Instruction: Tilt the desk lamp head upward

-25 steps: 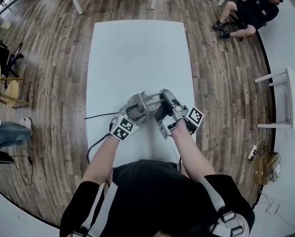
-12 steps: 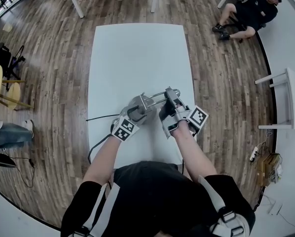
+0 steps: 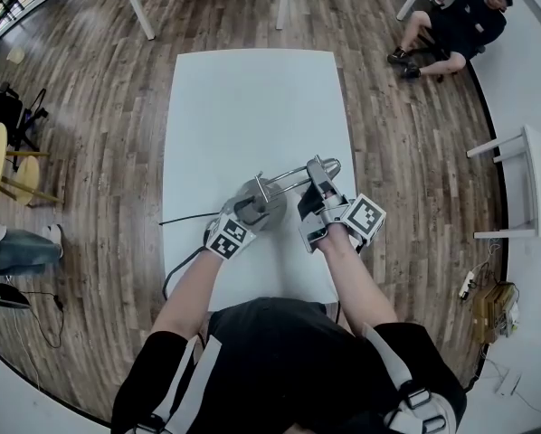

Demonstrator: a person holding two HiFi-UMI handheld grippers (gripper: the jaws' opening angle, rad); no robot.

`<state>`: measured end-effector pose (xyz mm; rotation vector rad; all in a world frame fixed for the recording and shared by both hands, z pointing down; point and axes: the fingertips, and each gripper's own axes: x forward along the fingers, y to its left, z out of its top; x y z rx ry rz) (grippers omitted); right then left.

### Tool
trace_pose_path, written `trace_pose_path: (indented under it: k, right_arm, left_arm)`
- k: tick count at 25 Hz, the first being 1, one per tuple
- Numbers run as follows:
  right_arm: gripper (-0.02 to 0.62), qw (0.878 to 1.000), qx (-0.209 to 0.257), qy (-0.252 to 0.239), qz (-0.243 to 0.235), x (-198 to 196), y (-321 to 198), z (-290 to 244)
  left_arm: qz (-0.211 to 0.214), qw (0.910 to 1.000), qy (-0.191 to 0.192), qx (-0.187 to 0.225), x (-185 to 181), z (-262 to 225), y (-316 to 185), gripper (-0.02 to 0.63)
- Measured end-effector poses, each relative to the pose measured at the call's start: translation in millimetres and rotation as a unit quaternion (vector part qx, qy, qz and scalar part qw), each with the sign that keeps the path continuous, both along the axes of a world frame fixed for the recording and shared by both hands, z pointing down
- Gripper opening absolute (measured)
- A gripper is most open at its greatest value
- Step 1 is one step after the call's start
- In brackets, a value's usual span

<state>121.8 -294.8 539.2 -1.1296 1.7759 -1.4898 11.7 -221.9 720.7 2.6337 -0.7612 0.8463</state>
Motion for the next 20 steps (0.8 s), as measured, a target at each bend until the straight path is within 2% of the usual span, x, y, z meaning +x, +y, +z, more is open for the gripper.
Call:
trace_pose_path:
  k: [6,9,11,16,20]
  right_arm:
    - [0.144,0.998,0.031,0.061,-0.011,2,-3,-17]
    - [0.143,0.994,0.063,0.091,-0.019,0,-6,-32]
    - [0.141,0.991,0.082,0.099,-0.024,-3,-7,-42]
    - [0.141,0.990,0.081,0.115,-0.027,-5,-7,-46]
    - [0.141,0.984,0.103,0.140,-0.032,-7,-6,-58]
  left_arm:
    - [-0.001,1.0000,-0.003,0.000,0,-2,-1,0.245]
    - [-0.002,1.0000,-0.003,0.002,1,-4,-2,0.245]
    - [-0.002,1.0000,-0.003,0.004,1,-5,-3,0.245]
    - [-0.002,1.0000,-0.004,0.004,0,-2,-4,0.245]
    - [-0.002,1.0000,-0.005,0.000,1,-1,-2,0.245]
